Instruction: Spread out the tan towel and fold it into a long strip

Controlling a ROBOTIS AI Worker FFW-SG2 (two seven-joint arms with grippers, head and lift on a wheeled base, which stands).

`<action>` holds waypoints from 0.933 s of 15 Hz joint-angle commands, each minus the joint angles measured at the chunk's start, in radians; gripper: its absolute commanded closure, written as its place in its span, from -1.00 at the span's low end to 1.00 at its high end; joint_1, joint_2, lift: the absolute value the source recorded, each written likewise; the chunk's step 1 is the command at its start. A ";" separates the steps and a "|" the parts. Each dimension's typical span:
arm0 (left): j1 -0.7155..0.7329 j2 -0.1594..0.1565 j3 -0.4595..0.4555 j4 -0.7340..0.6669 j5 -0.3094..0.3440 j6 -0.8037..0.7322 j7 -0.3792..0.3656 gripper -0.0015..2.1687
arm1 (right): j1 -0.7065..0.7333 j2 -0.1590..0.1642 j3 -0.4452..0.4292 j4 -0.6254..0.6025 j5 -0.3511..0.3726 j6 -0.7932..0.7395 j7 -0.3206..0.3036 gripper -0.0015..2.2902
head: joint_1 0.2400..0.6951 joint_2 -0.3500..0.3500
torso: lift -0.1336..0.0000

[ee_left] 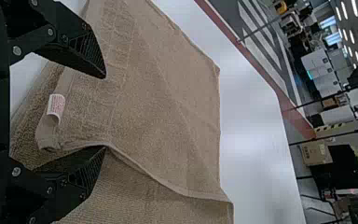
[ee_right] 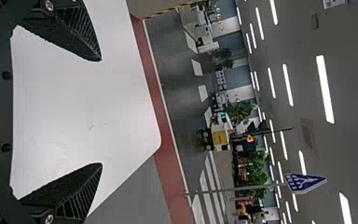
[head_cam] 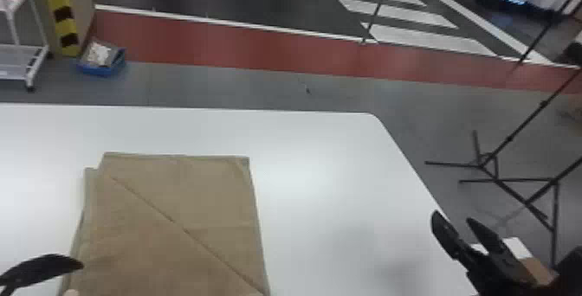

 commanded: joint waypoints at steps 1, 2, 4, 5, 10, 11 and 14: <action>-0.005 -0.001 -0.005 0.009 -0.003 0.014 -0.022 -0.61 | 0.000 0.001 0.001 0.002 -0.001 0.001 0.006 -0.93 | 1.00 -1.00 | -0.77; -0.008 -0.001 -0.005 0.015 -0.007 0.020 -0.052 -0.37 | 0.000 0.001 -0.001 0.003 -0.001 0.004 0.008 -0.93 | 1.00 -1.00 | -0.77; -0.011 0.002 -0.005 0.020 -0.022 0.023 -0.095 -0.08 | -0.003 0.001 0.001 0.006 0.000 0.004 0.008 -0.93 | 1.00 -1.00 | -0.77; -0.011 0.003 -0.007 0.020 -0.032 0.035 -0.114 0.07 | -0.006 0.001 0.001 0.006 0.002 0.004 0.008 -0.93 | 1.00 -1.00 | -0.77; -0.016 0.011 -0.013 -0.015 -0.067 0.152 -0.140 0.98 | -0.043 0.001 0.045 -0.009 0.037 0.072 0.008 -0.93 | 1.00 -1.00 | -0.77; -0.014 0.011 -0.013 -0.026 -0.067 0.152 -0.140 0.97 | -0.081 0.001 0.076 -0.023 0.077 0.139 0.008 -0.93 | 1.00 -1.00 | -0.77; -0.010 0.008 -0.008 -0.064 -0.049 0.149 -0.138 0.97 | -0.252 -0.017 0.243 -0.052 0.222 0.431 0.003 -0.93 | 1.00 -1.00 | -0.77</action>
